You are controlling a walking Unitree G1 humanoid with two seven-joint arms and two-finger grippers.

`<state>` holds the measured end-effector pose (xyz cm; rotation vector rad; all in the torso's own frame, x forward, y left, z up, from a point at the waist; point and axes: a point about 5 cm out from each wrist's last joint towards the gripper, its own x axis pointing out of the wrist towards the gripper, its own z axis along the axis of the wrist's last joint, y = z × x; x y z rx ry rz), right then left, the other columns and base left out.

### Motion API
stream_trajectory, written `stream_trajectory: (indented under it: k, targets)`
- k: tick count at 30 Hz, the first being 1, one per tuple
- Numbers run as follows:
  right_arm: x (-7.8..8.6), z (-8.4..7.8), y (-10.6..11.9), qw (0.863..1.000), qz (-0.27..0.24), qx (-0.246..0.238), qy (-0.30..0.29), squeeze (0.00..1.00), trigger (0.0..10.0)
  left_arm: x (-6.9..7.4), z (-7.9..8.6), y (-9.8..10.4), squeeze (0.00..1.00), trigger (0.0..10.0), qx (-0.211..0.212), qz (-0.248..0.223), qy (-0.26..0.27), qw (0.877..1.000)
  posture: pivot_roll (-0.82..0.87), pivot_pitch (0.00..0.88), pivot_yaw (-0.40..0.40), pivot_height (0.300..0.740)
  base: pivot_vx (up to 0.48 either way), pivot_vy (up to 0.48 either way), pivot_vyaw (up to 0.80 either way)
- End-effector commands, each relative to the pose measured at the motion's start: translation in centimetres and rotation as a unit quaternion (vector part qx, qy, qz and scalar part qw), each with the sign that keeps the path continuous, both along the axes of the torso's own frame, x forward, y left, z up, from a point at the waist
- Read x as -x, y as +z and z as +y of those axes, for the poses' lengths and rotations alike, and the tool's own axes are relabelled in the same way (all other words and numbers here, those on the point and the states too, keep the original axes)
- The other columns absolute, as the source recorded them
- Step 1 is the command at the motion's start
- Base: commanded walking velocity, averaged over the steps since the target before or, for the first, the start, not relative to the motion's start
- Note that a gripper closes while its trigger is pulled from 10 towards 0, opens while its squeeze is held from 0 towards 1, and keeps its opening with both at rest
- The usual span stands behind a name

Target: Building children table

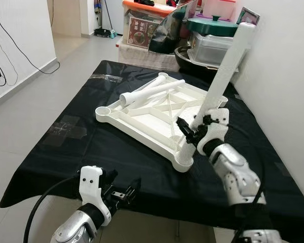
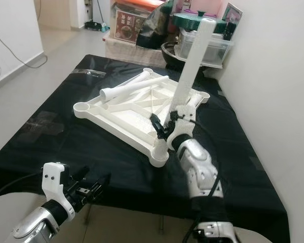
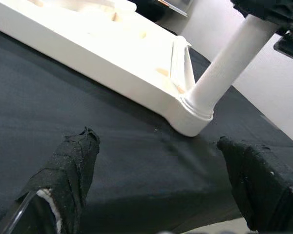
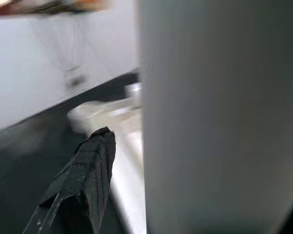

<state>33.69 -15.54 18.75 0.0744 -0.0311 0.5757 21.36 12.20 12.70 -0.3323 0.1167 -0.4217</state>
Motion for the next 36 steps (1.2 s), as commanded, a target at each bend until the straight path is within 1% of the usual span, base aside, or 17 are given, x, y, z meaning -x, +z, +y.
stream_trajectory:
  k: [1, 9, 10, 13, 14, 16, 17, 18, 20, 24, 25, 26, 28, 29, 30, 35, 36]
  targets:
    - [0.2, 0.9, 0.0, 0.998, -0.004, 0.002, 0.066, 0.0, 10.0, 0.0, -0.2, -0.4, 0.0, 10.0, 0.003, 0.009, -0.005, 1.0, 0.14, 0.0, -0.173, 0.74, 0.0, 0.0, 0.0]
    - [-0.8, 0.1, -0.6, 0.993, 0.001, 0.039, 0.113, 0.0, 10.0, -0.1, -0.3, -0.3, 0.0, 10.0, 0.0, 0.005, -0.002, 1.0, 0.15, 0.0, -0.19, 0.74, 0.0, 0.0, 0.0]
    - [-1.5, 0.2, -0.8, 0.995, 0.003, 0.039, 0.091, 0.0, 0.0, -0.1, -0.4, -0.3, 0.0, 10.0, -0.001, 0.004, -0.002, 1.0, 0.16, 0.0, -0.197, 0.74, 0.0, 0.0, 0.0]
    - [-2.4, 0.0, -1.0, 0.999, 0.011, 0.034, 0.039, 0.0, 0.0, -0.1, -0.5, -0.4, 0.0, 10.0, 0.0, 0.004, -0.002, 1.0, 0.16, 0.0, -0.196, 0.74, 0.0, 0.0, 0.0]
    - [-3.5, -1.5, -1.7, 0.991, 0.052, 0.011, -0.124, 0.0, 0.0, -0.1, -0.5, -0.4, 0.0, 10.0, 0.002, 0.004, -0.001, 1.0, 0.15, 0.0, -0.193, 0.74, 0.0, 0.0, 0.0]
    - [-3.5, -1.5, -1.7, 0.991, 0.052, 0.011, -0.124, 0.0, 0.0, -0.1, -0.5, -0.4, 0.0, 10.0, 0.002, 0.004, -0.001, 1.0, 0.15, 0.0, -0.193, 0.74, 0.0, 0.0, 0.0]
    - [-3.9, -2.6, -2.4, 0.968, 0.087, -0.002, -0.234, 0.0, 0.0, -0.1, -0.5, -0.4, 0.0, 10.0, 0.003, 0.005, -0.001, 1.0, 0.15, 0.0, -0.193, 0.74, 0.0, 0.0, 0.0]
    - [-3.9, -2.6, -2.4, 0.968, 0.087, -0.002, -0.234, 0.0, 0.0, -0.1, -0.5, -0.4, 0.0, 10.0, 0.003, 0.005, -0.001, 1.0, 0.15, 0.0, -0.193, 0.74, 0.0, 0.0, 0.0]
    - [-1.8, -5.1, -4.7, 0.896, 0.133, 0.028, -0.422, 0.0, 0.0, 0.0, -0.5, -0.5, 0.0, 10.0, 0.004, 0.006, 0.002, 1.0, 0.15, 0.0, -0.196, 0.74, 0.0, 0.0, 0.0]
    - [0.5, -4.2, -5.4, 0.899, 0.129, 0.061, -0.415, 0.0, 0.0, 0.1, -0.3, -0.6, 0.0, 10.0, 0.002, 0.008, 0.002, 1.0, 0.14, 0.0, -0.187, 0.74, 0.0, 0.0, 0.0]
    - [1.3, -2.7, -5.2, 0.919, 0.126, 0.054, -0.369, 0.0, 8.7, 0.1, -0.3, -0.6, 0.0, 10.0, 0.002, 0.009, 0.002, 1.0, 0.13, 0.0, -0.176, 0.74, 0.0, 0.0, 0.0]
    - [1.6, -1.3, -4.5, 0.945, 0.105, 0.042, -0.308, 0.0, 10.0, 0.0, -0.2, -0.7, 0.0, 10.0, 0.002, 0.009, 0.002, 1.0, 0.13, 0.0, -0.172, 0.74, 0.0, 0.0, 0.0]
    - [1.8, -0.2, -3.7, 0.962, 0.084, 0.029, -0.258, 0.0, 10.0, -0.1, -0.2, -0.7, 0.0, 10.0, 0.002, 0.01, 0.002, 1.0, 0.13, 0.0, -0.167, 0.74, 0.0, 0.0, 0.0]
    - [1.8, 0.5, -2.7, 0.974, 0.058, 0.013, -0.218, 0.62, 10.0, -0.1, -0.2, -0.6, 0.0, 10.0, 0.004, 0.009, 0.0, 1.0, 0.12, 0.0, -0.163, 0.74, 0.0, 0.0, 0.0]
    - [1.6, 0.6, -2.0, 0.979, 0.036, 0.005, -0.199, 1.0, 10.0, -0.2, -0.2, -0.6, 0.0, 10.0, 0.005, 0.009, -0.001, 1.0, 0.12, 0.0, -0.163, 0.74, 0.0, 0.0, 0.0]
    - [0.6, 0.4, -0.9, 0.982, 0.02, 0.006, -0.186, 1.0, 10.0, -0.2, -0.2, -0.6, 0.0, 10.0, 0.006, 0.009, -0.001, 1.0, 0.13, 0.0, -0.165, 0.74, 0.0, 0.0, 0.0]
    - [-0.1, -0.1, -0.1, 0.986, 0.015, 0.002, -0.169, 0.0, 10.0, -0.2, -0.1, -0.6, 0.0, 10.0, 0.005, 0.009, 0.0, 1.0, 0.13, 0.0, -0.165, 0.74, 0.0, 0.0, 0.0]
